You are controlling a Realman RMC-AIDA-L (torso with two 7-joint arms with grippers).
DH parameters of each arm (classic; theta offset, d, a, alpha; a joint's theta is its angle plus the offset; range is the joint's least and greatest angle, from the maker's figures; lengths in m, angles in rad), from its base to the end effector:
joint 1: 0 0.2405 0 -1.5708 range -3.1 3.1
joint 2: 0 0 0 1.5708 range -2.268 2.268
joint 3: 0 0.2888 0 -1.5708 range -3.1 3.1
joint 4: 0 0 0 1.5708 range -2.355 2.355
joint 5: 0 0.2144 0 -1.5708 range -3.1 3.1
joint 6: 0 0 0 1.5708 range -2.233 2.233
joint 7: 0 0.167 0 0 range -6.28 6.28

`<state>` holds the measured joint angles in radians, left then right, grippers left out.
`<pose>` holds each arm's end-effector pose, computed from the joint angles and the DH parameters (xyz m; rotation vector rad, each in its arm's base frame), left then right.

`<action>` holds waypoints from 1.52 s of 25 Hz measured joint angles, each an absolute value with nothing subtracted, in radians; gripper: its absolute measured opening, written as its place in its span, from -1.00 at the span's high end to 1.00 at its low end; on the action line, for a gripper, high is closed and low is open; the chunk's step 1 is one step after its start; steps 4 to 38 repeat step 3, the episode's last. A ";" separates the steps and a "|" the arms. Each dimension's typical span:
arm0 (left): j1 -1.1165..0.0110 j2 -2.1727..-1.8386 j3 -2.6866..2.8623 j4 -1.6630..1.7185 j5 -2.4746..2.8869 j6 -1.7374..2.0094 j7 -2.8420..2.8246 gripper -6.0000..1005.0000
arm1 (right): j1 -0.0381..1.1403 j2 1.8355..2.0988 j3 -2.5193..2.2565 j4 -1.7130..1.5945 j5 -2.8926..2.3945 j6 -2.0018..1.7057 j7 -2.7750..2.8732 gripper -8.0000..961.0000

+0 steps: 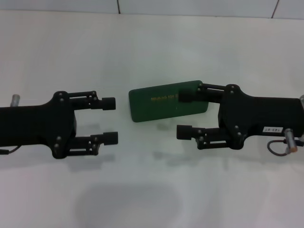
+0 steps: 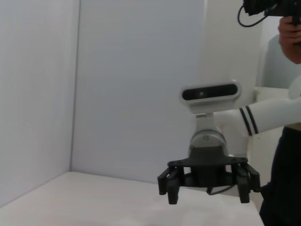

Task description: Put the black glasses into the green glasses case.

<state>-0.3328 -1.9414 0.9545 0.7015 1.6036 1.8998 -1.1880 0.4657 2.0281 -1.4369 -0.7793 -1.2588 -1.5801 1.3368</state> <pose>-0.2845 0.2809 0.0238 -2.8341 -0.2266 -1.0284 0.1794 0.3203 -0.0570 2.8820 -0.2297 -1.1592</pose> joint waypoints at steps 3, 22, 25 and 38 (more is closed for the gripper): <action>-0.337 -1.949 0.916 0.686 1.615 1.900 -1.183 -0.40 | 0.468 2.028 -1.438 -0.781 -1.255 -1.569 1.335 -0.65; -0.337 -1.949 0.916 0.686 1.615 1.900 -1.183 -0.40 | 0.468 2.028 -1.438 -0.781 -1.255 -1.569 1.335 -0.65; -0.337 -1.949 0.916 0.686 1.615 1.900 -1.183 -0.40 | 0.468 2.028 -1.438 -0.781 -1.255 -1.569 1.335 -0.65; -0.337 -1.949 0.916 0.686 1.615 1.900 -1.183 -0.40 | 0.468 2.028 -1.438 -0.781 -1.255 -1.569 1.335 -0.65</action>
